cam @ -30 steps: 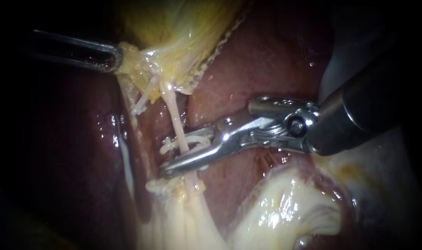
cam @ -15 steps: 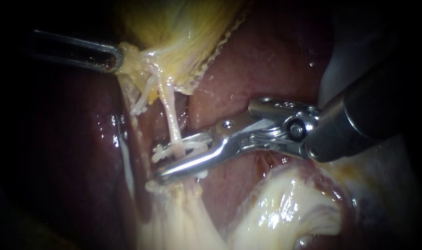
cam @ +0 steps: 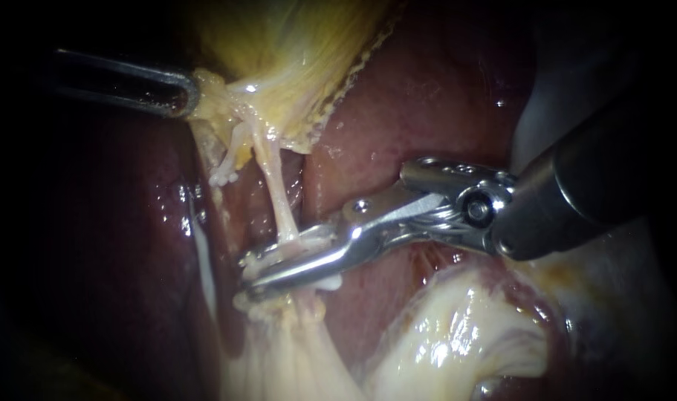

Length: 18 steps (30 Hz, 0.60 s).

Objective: Clipping second clip right tube

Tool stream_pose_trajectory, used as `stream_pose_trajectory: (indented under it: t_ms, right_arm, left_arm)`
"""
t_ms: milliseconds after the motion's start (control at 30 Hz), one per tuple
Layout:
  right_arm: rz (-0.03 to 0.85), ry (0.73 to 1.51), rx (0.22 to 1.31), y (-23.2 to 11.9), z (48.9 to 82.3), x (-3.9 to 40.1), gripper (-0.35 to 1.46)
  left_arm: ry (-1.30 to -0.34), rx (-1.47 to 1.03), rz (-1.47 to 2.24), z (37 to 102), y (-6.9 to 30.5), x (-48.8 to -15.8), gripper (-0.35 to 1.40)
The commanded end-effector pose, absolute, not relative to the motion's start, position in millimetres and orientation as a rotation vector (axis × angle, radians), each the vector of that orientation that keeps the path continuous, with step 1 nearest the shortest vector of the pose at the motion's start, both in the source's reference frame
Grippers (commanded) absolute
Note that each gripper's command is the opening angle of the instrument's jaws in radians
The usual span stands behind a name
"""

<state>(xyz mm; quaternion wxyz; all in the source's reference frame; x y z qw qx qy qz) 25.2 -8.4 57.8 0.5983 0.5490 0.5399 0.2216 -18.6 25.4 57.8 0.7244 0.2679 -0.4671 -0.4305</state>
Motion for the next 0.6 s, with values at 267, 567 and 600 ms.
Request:
stream_pose_trajectory:
  t_ms: [267,567,600]
  right_arm:
    - [0.477,1.254,1.283,-8.7,58.1,25.1,-0.35]
    - [0.472,1.255,1.278,-8.6,58.3,25.0,-0.35]
    - [0.472,1.255,1.278,-8.6,58.4,25.0,-0.35]
  left_arm:
    - [-1.031,0.593,-0.949,57.9,25.4,-18.7,-0.35]
    - [-1.031,0.593,-0.949,57.9,25.4,-18.7,-0.35]
    - [-1.031,0.593,-0.949,57.9,25.4,-18.7,-0.35]
